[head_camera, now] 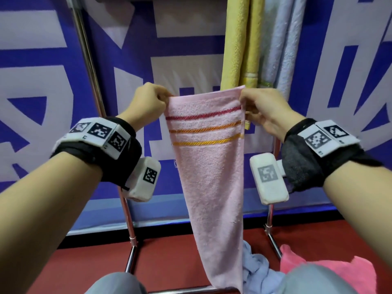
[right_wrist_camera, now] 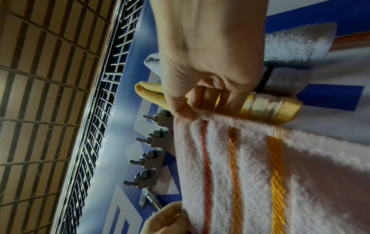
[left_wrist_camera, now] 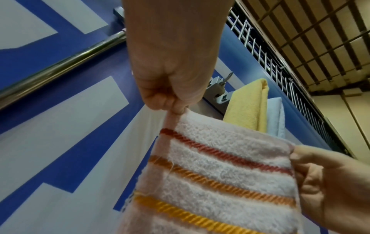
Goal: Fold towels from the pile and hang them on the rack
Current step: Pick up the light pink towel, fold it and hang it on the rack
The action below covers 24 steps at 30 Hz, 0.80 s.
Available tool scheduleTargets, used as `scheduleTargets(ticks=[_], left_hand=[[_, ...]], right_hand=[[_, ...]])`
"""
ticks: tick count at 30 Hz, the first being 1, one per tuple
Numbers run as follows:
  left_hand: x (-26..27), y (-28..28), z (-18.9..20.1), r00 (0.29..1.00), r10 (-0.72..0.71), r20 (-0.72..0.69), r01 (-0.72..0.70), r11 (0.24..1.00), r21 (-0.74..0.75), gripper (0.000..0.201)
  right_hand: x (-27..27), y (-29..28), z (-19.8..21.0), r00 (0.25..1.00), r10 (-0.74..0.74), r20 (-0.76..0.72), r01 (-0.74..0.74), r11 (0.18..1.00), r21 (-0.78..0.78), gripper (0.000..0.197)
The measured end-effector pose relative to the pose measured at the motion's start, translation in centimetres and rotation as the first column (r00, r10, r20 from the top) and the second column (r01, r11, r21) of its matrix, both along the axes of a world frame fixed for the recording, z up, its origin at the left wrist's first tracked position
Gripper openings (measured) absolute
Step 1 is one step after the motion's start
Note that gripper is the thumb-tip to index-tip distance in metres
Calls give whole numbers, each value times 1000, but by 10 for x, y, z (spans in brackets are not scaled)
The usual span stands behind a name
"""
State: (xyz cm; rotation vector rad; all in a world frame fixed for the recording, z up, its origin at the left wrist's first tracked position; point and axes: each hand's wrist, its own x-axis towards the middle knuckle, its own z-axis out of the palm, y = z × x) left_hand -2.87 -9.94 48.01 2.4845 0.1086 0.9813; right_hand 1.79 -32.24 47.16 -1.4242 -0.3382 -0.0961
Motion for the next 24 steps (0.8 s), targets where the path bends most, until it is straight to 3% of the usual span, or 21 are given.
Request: scheduleTargets(ticks=[3, 6, 9, 14, 18, 21, 24], left_hand=[[2, 1, -8, 1000, -15, -16, 13, 997, -74, 28], [5, -1, -16, 999, -40, 0, 39, 988, -150, 25], [8, -8, -23, 998, -56, -2, 55, 984, -167, 26], [6, -19, -31, 975, -201, -90, 164, 935, -315, 23], [-1, -24, -37, 924, -349, -156, 222, 822, -525, 25], [-3, -26, -41, 897, -400, -187, 189, 731, -656, 31], [-4, -29, -44, 871, -450, -199, 134, 606, -784, 24]], right_hand=[[-1, 6, -7, 990, 141, 17, -142, 990, 16, 10], [-3, 13, -17, 940, 333, 74, -334, 943, 2, 34], [-5, 21, -28, 868, 490, 76, -490, 872, -22, 29], [-17, 34, -44, 792, 606, 67, -602, 795, -71, 18], [-23, 44, -56, 754, 655, 47, -651, 754, -85, 28], [-26, 53, -62, 775, 631, 35, -624, 773, -116, 30], [-29, 56, -65, 793, 609, 27, -596, 784, -175, 28]])
